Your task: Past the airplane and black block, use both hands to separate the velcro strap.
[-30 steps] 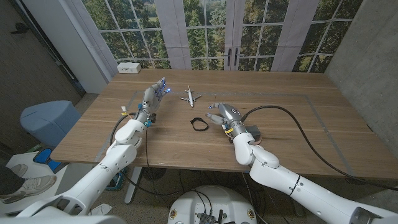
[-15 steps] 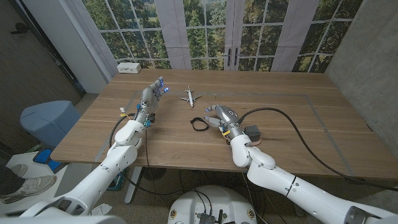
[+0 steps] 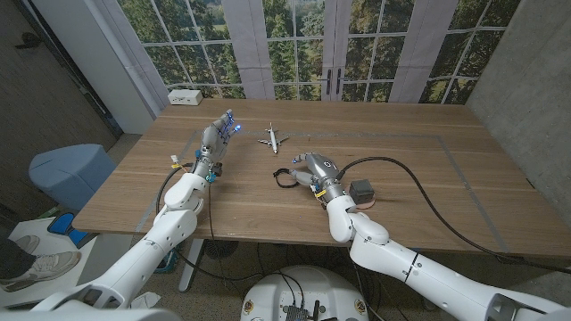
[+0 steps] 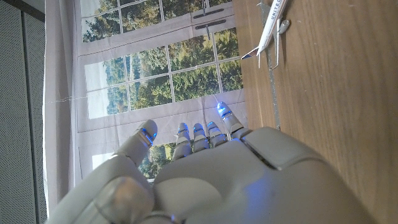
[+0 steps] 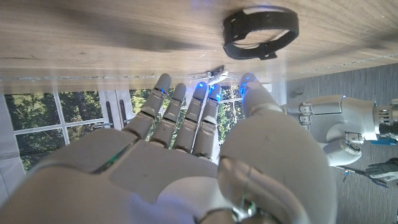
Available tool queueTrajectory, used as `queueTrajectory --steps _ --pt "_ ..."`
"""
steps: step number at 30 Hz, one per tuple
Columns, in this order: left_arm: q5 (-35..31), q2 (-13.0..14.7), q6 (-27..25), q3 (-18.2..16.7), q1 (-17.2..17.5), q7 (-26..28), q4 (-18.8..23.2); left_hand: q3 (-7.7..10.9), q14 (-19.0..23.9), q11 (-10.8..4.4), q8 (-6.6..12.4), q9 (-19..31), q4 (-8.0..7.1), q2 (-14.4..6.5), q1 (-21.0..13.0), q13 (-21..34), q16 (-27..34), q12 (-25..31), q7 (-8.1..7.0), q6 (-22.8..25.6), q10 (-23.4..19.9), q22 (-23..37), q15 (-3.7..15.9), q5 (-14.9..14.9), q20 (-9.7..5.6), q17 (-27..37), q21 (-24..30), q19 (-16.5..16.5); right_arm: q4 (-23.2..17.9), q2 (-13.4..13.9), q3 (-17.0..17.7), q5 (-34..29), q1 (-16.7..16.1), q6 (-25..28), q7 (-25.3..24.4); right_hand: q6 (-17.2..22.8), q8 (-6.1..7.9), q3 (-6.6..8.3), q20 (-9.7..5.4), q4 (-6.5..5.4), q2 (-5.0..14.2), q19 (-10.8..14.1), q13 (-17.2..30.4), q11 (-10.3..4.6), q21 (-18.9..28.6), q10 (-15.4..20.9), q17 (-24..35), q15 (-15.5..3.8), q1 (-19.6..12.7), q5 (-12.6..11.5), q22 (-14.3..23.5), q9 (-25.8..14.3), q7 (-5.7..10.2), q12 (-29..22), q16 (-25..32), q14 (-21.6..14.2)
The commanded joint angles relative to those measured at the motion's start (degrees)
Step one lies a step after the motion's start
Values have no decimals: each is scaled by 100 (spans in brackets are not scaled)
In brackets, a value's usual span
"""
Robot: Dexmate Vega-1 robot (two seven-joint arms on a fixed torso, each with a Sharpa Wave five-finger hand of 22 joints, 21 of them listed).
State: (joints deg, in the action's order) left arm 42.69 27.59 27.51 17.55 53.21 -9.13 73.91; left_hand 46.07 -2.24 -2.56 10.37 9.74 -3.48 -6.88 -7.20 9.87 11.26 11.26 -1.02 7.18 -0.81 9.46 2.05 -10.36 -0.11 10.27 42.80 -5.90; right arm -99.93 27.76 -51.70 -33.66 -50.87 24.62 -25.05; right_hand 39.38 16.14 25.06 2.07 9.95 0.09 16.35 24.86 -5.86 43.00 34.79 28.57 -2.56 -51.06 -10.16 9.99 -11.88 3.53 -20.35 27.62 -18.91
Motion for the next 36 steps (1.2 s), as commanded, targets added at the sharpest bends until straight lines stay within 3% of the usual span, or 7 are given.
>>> queueTrajectory --steps 1,24,31,36 --pt "10 17 39 -26 59 15 67 1 -3 8 -3 14 -39 -409 57 15 45 1 27 44 3 33 95 6 2 28 -15 42 192 -114 -163 -166 120 296 90 1 23 -26 -11 -17 9 -10 47 -15 -11 31 39 -646 -75 2 34 -14 4 -37 35 35" --pt "19 37 50 -37 115 15 139 -20 1 9 -12 14 5 -405 26 15 27 -9 38 26 -5 31 76 6 8 6 -62 69 459 -286 -323 -186 244 918 85 50 44 -70 -53 -6 87 15 212 -73 -16 118 204 -697 -361 -1 40 -24 66 -112 240 -44" --pt "7 43 50 -31 124 23 167 -27 5 13 -15 14 29 -397 13 15 21 -14 35 16 -1 30 76 7 8 -2 -77 79 430 -297 -477 -284 353 1393 321 179 94 -128 -50 -22 80 5 284 -48 -22 255 289 -709 -416 2 43 -27 86 -190 332 -74" --pt "0 39 59 -28 132 32 180 -33 8 11 -16 14 57 -387 -1 15 16 -17 42 11 1 30 65 9 15 -9 -89 86 380 -258 -616 -360 459 1668 554 351 155 -215 -56 -104 136 -72 373 -59 -49 428 416 -740 -372 -1 48 -27 81 -298 461 -139"
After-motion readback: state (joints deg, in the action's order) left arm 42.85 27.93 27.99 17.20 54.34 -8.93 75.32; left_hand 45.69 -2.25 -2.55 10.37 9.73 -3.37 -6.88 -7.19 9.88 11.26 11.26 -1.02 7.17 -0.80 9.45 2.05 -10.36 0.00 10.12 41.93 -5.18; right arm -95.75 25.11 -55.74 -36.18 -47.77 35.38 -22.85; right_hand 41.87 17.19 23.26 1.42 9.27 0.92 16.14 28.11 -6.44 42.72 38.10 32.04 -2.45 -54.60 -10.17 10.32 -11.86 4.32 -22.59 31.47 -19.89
